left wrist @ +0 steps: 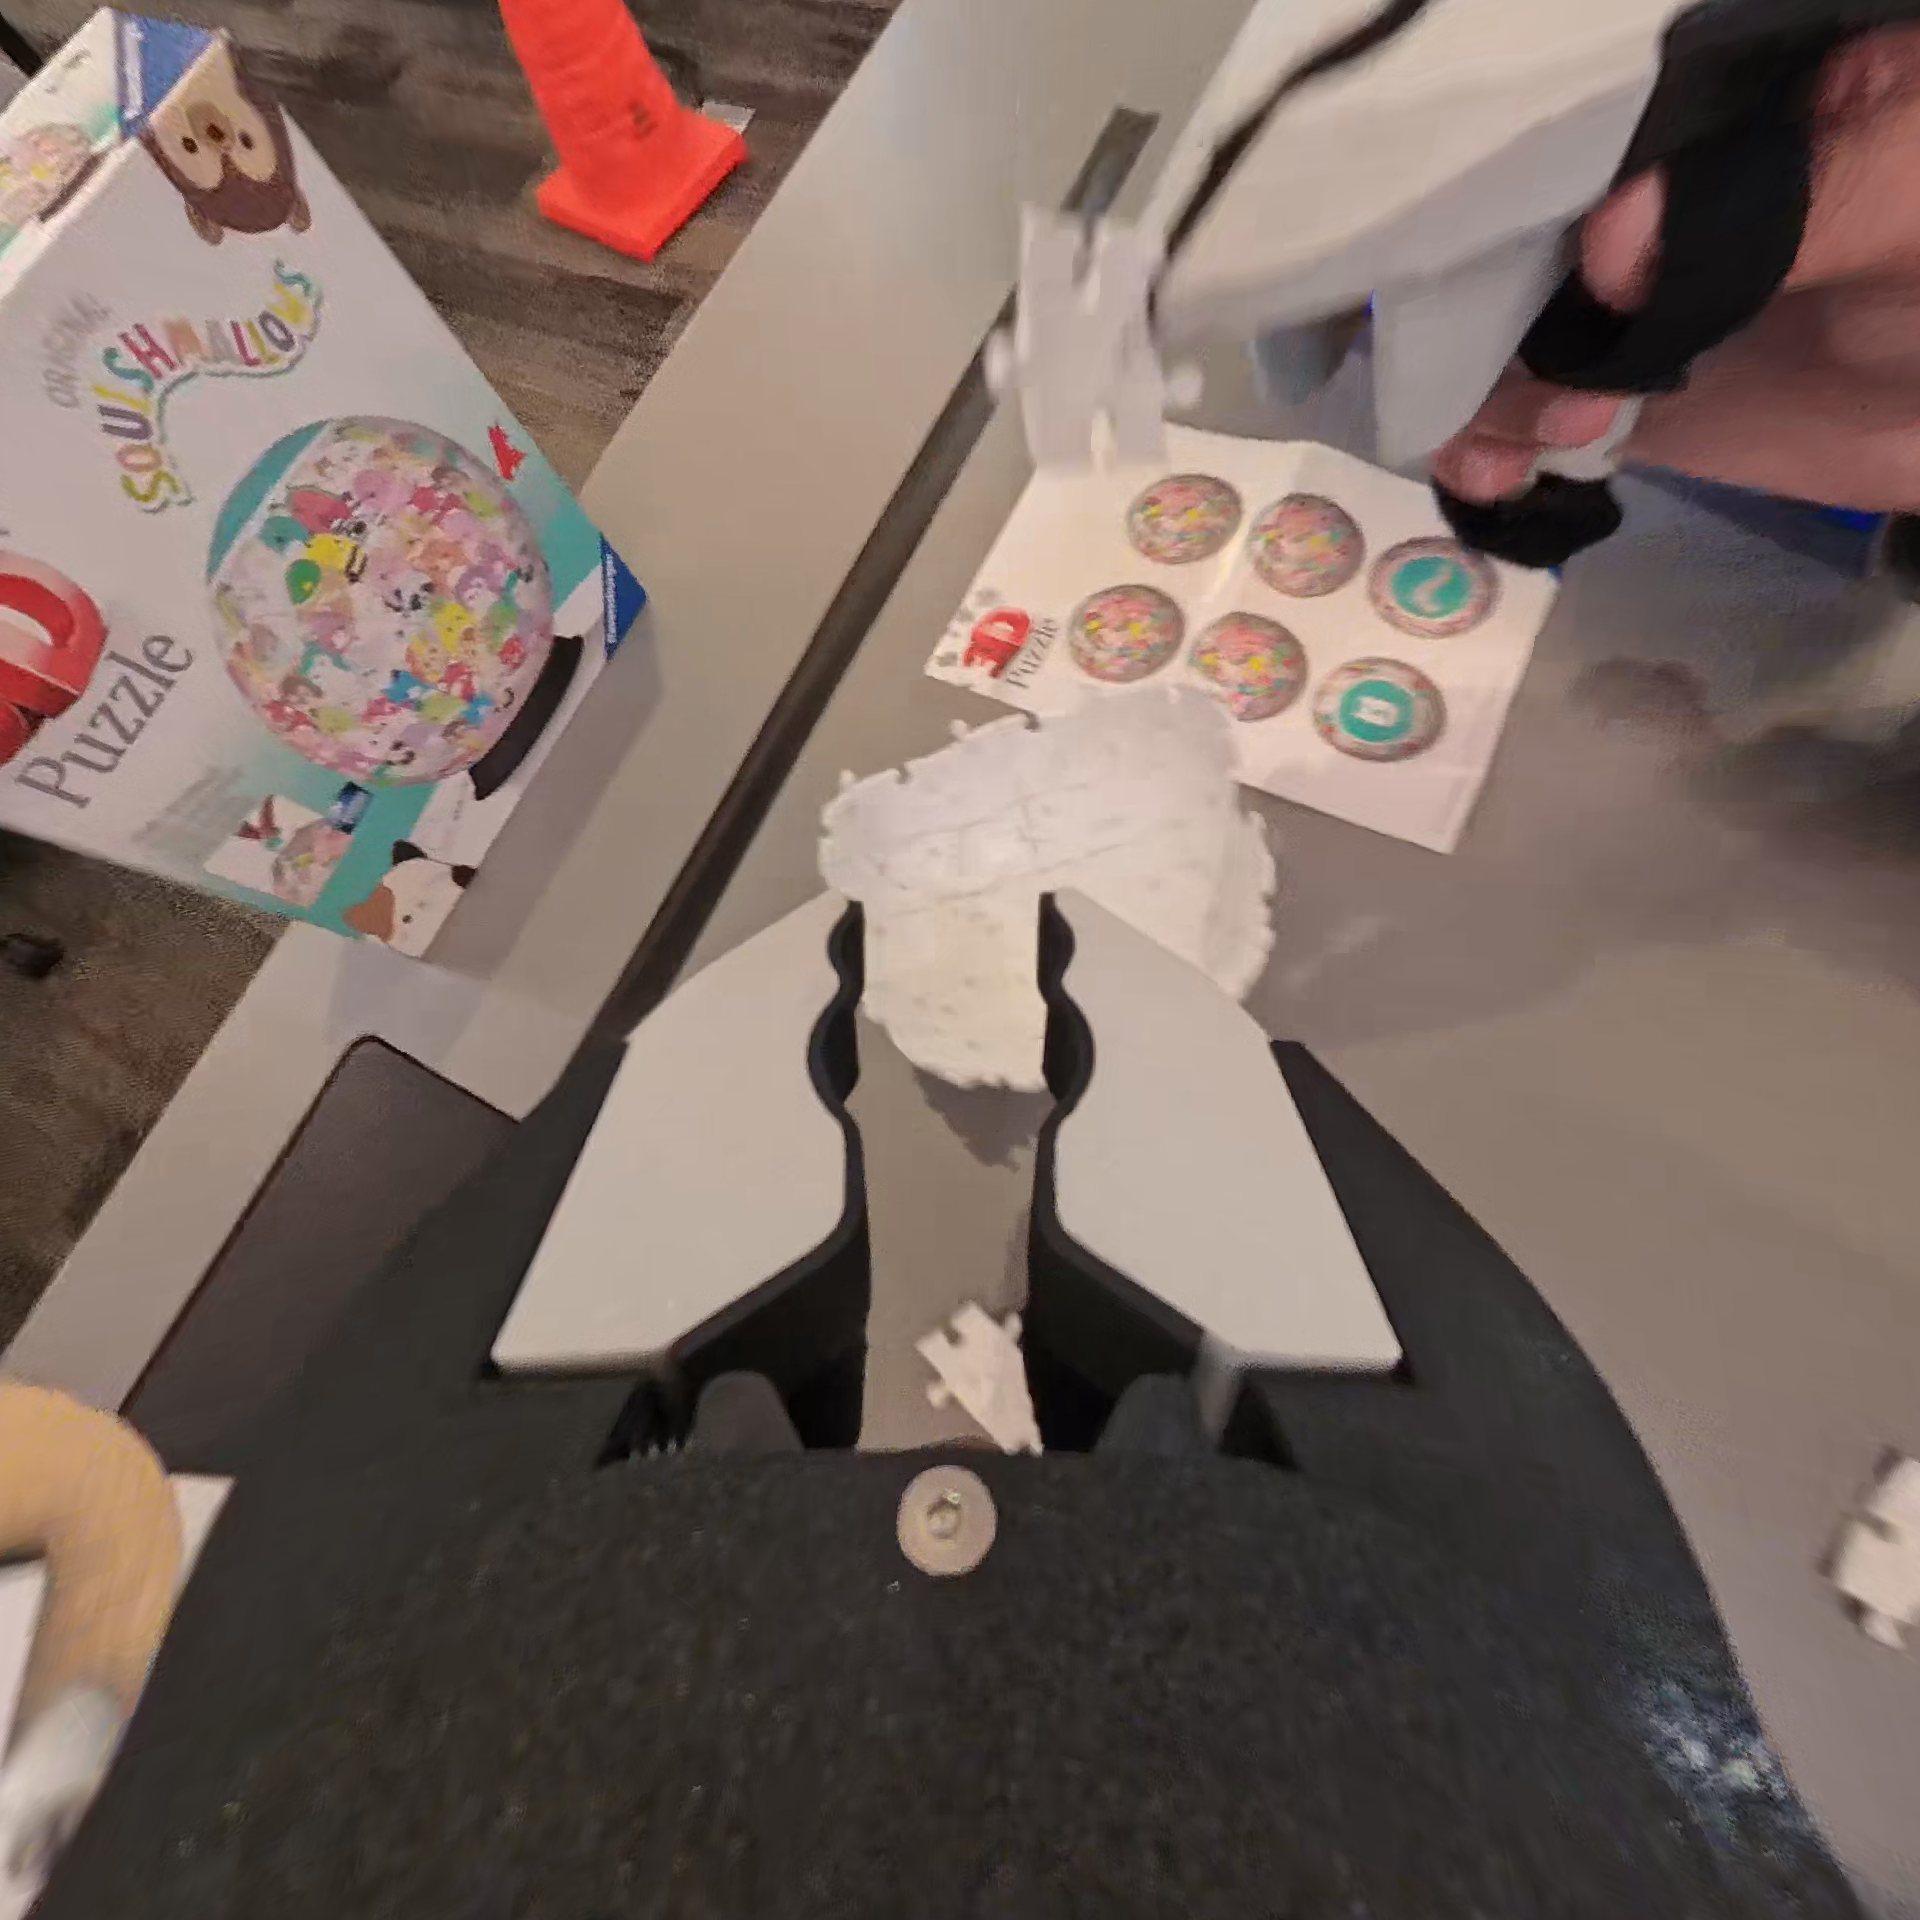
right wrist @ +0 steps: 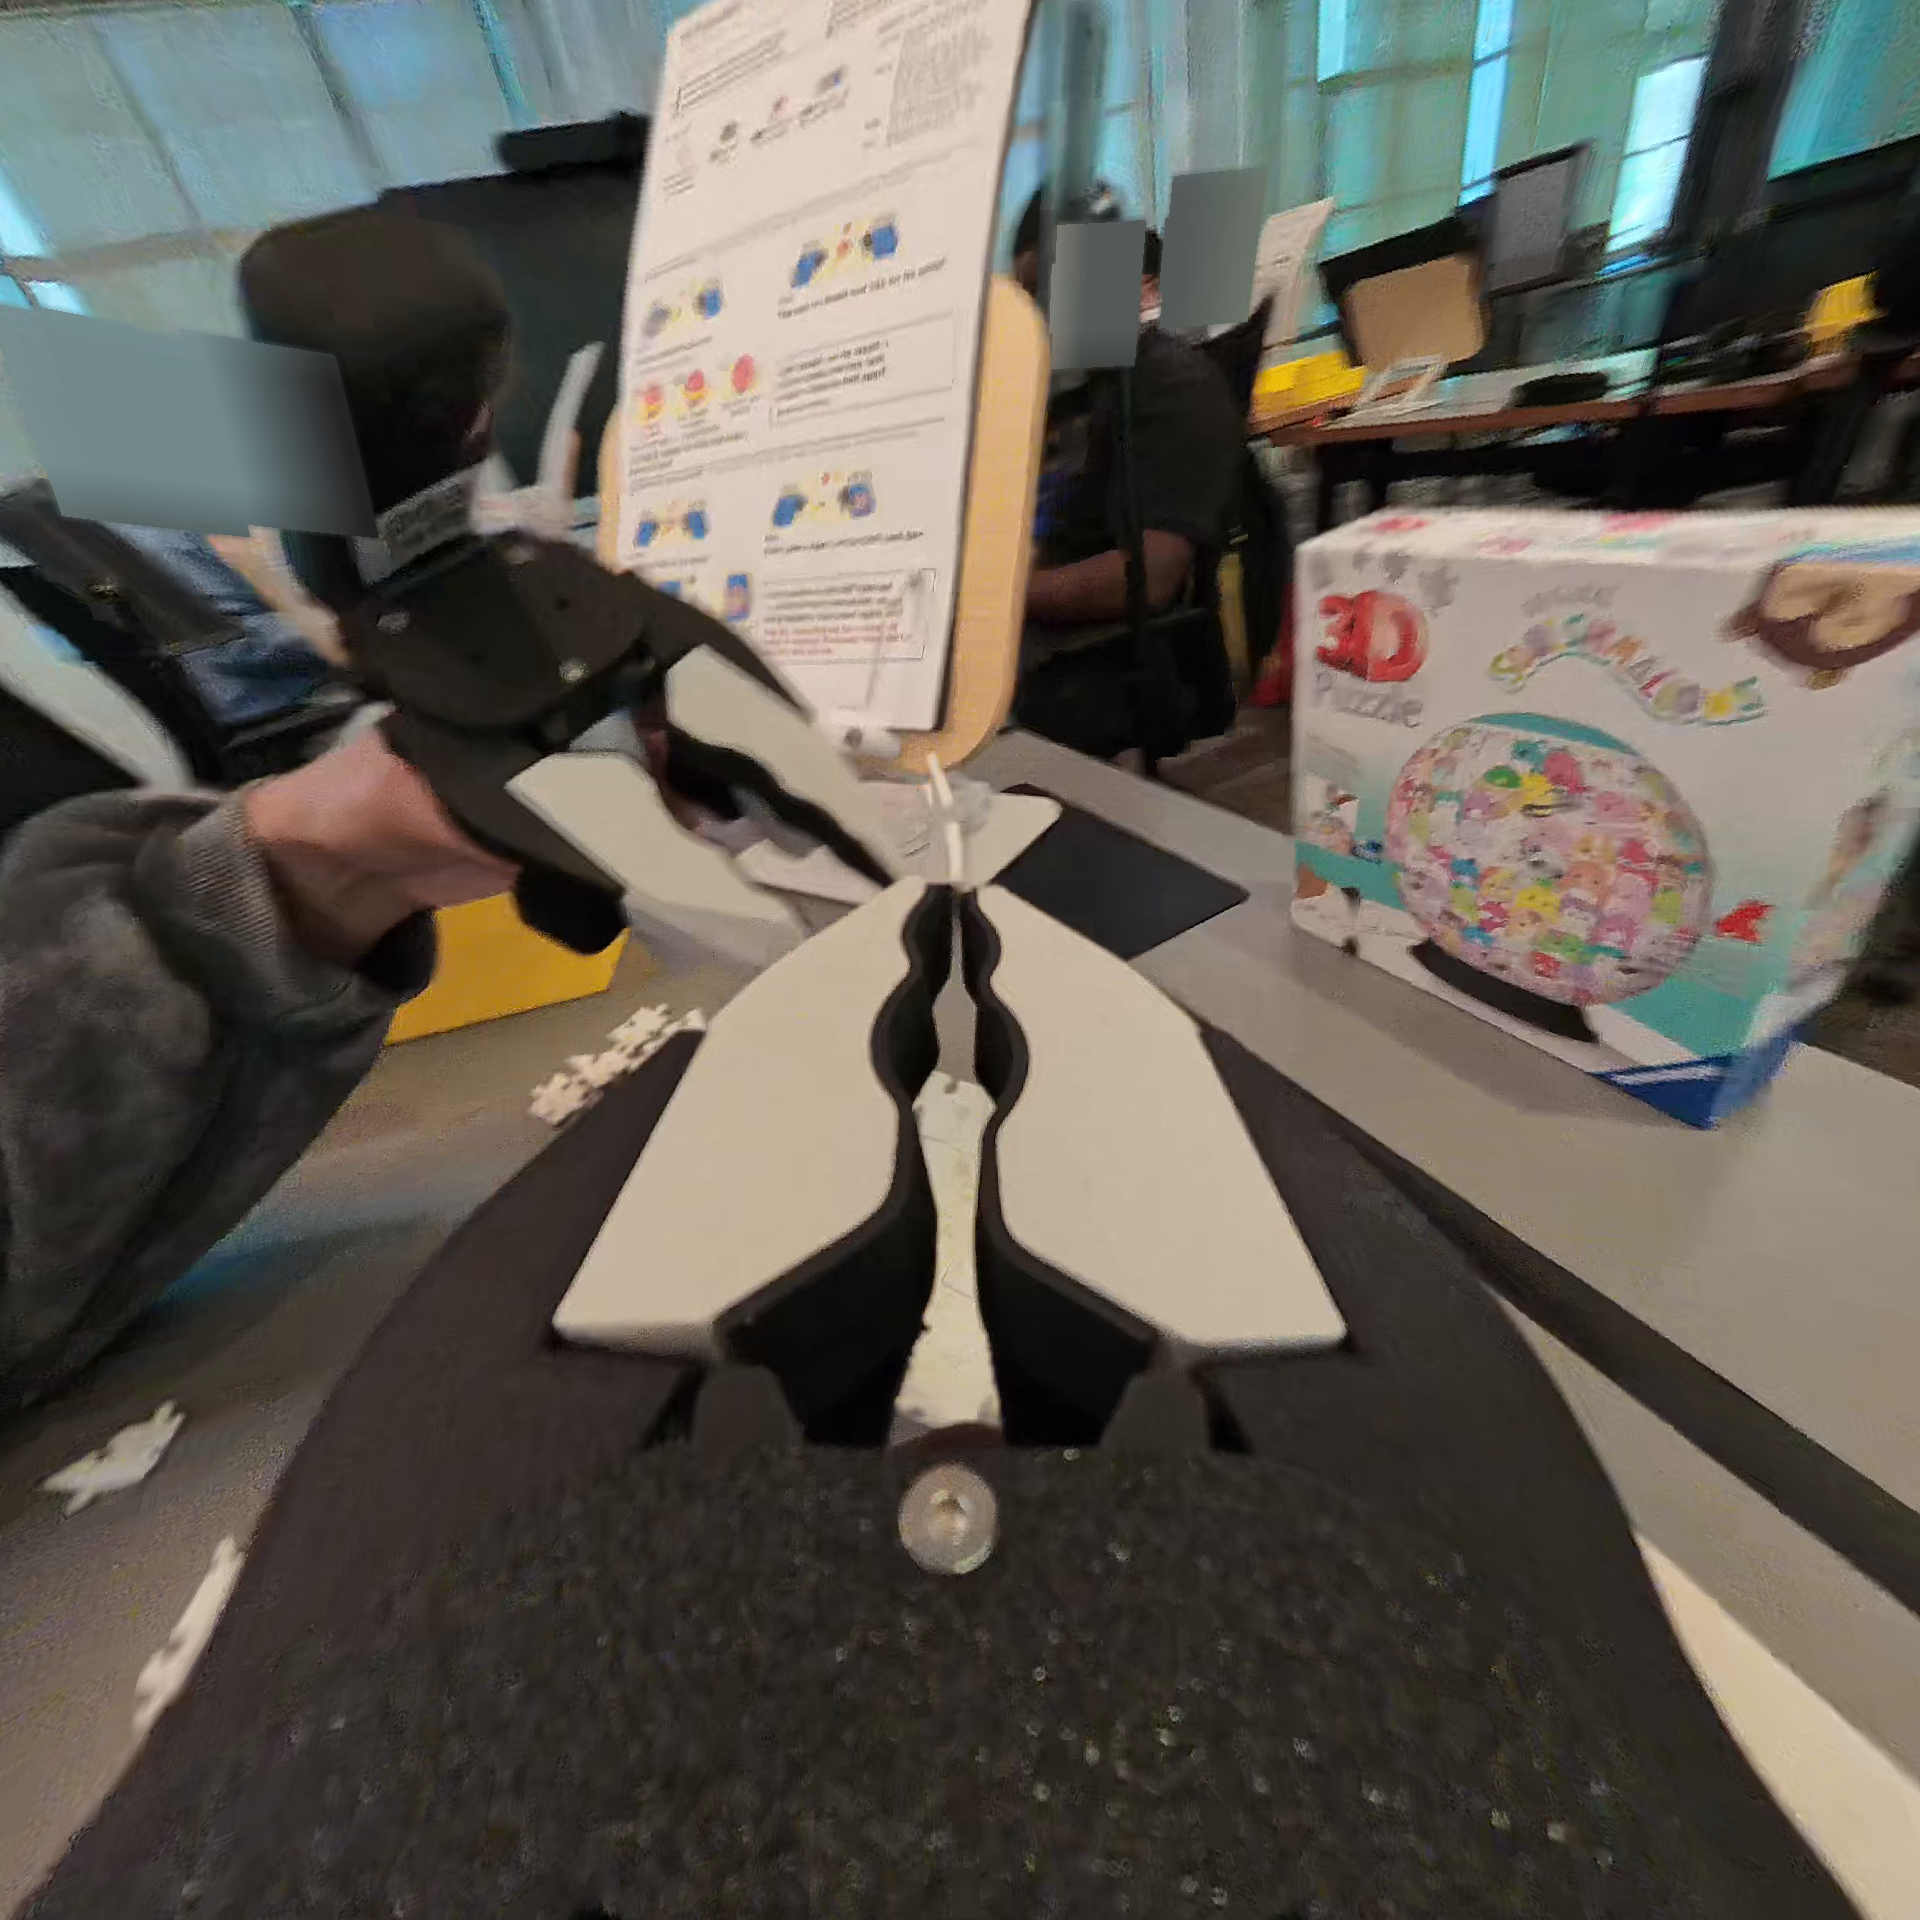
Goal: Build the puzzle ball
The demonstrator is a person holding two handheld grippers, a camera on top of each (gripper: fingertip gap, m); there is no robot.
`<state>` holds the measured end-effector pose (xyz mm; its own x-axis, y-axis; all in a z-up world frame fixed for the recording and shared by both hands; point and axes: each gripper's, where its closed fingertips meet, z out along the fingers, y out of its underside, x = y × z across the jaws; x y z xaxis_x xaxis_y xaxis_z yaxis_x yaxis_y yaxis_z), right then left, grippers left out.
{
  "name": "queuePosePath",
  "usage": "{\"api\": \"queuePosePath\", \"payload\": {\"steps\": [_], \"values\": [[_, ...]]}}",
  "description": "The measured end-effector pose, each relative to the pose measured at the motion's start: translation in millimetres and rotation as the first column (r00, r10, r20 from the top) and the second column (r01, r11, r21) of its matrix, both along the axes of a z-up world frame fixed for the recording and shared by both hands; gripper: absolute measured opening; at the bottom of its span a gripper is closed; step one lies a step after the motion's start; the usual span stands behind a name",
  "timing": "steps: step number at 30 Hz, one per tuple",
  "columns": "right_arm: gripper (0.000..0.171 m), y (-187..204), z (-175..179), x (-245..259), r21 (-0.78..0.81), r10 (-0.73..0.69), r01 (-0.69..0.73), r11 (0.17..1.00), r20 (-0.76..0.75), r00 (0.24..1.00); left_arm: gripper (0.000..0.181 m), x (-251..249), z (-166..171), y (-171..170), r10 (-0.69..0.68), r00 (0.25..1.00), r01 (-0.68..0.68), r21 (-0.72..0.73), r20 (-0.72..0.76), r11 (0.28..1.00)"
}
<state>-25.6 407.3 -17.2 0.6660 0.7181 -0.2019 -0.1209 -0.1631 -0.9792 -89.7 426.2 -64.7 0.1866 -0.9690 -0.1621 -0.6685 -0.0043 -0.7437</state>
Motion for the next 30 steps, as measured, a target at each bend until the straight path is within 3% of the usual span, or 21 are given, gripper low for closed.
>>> {"api": "queuePosePath", "payload": {"steps": [5,8,12,20,30], "values": [[0.002,27,-32,-1,-0.072,0.159,-0.162,0.984,-0.051,0.986,0.023,44,5,7,-0.209,0.967,0.219,-0.055,0.146,0.974],[0.002,38,-40,2,-0.077,0.171,-0.171,0.982,-0.008,0.985,0.024,53,11,16,-0.229,0.945,0.253,-0.075,0.233,0.965],[0.002,43,-33,6,-0.061,0.224,-0.230,0.971,-0.088,0.971,0.004,56,13,22,-0.232,0.911,0.291,-0.133,0.340,0.947],[0.002,47,-37,7,-0.059,0.237,-0.244,0.968,-0.104,0.966,0.017,55,4,33,-0.188,0.915,0.275,-0.209,0.358,0.938],[0.003,49,-51,-2,-0.097,0.244,-0.247,0.964,-0.047,0.969,0.002,56,-4,30,-0.209,0.915,0.306,-0.256,0.344,0.917]]}}
